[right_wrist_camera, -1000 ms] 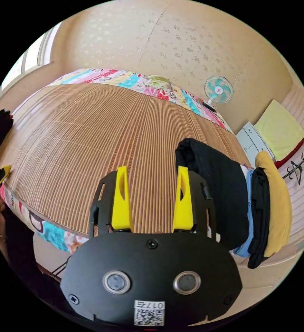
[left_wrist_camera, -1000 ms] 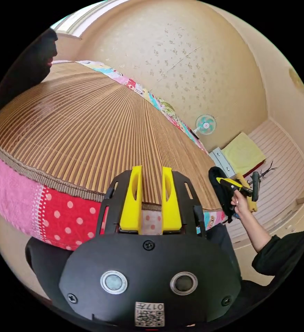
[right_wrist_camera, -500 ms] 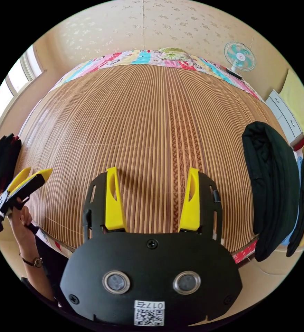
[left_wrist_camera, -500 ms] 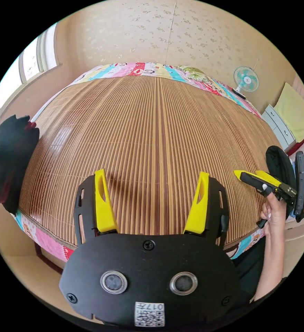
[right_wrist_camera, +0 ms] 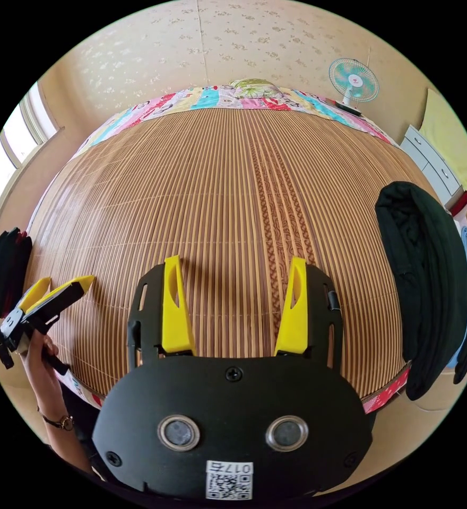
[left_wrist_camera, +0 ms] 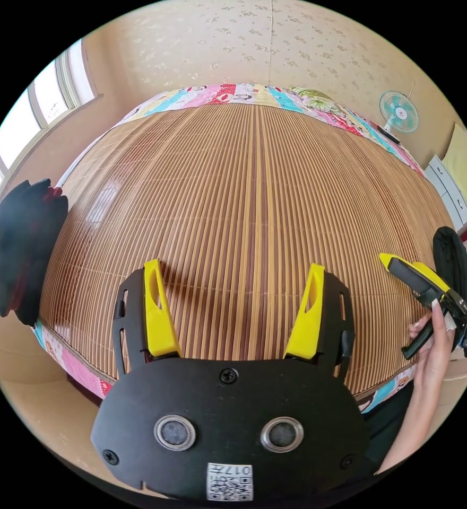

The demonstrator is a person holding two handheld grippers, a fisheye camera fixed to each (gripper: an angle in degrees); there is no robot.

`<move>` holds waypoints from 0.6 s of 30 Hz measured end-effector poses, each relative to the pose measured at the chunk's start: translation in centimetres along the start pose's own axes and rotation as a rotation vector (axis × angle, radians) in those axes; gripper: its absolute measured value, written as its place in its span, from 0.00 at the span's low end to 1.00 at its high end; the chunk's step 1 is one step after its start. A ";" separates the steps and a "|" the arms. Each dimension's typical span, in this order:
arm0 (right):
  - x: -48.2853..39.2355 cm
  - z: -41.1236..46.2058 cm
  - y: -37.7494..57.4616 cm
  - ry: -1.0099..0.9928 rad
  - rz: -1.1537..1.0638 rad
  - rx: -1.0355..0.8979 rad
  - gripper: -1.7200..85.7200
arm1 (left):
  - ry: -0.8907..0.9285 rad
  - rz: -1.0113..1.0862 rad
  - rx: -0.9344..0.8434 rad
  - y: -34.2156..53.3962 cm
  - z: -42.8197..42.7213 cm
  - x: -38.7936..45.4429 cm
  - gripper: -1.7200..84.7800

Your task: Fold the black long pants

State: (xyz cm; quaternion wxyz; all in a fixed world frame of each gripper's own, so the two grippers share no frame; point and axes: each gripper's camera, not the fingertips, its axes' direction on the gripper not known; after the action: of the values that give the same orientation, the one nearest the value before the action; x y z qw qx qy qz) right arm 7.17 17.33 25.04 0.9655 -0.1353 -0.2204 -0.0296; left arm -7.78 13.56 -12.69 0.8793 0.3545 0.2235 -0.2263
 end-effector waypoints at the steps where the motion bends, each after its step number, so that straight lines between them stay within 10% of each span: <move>1: 0.0 -0.3 -0.1 0.000 0.000 -0.001 0.32 | -0.002 -0.001 0.002 0.2 0.0 0.1 0.43; 18: -0.4 -3.7 -1.0 -0.001 0.002 -0.001 0.32 | -0.010 0.002 -0.003 1.7 0.3 -0.1 0.43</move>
State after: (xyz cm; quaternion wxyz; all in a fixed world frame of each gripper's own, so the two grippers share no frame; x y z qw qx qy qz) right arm 8.22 15.34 21.97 0.9654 -0.1359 -0.2206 -0.0288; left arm -6.88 14.44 -11.52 0.8811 0.3523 0.2193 -0.2268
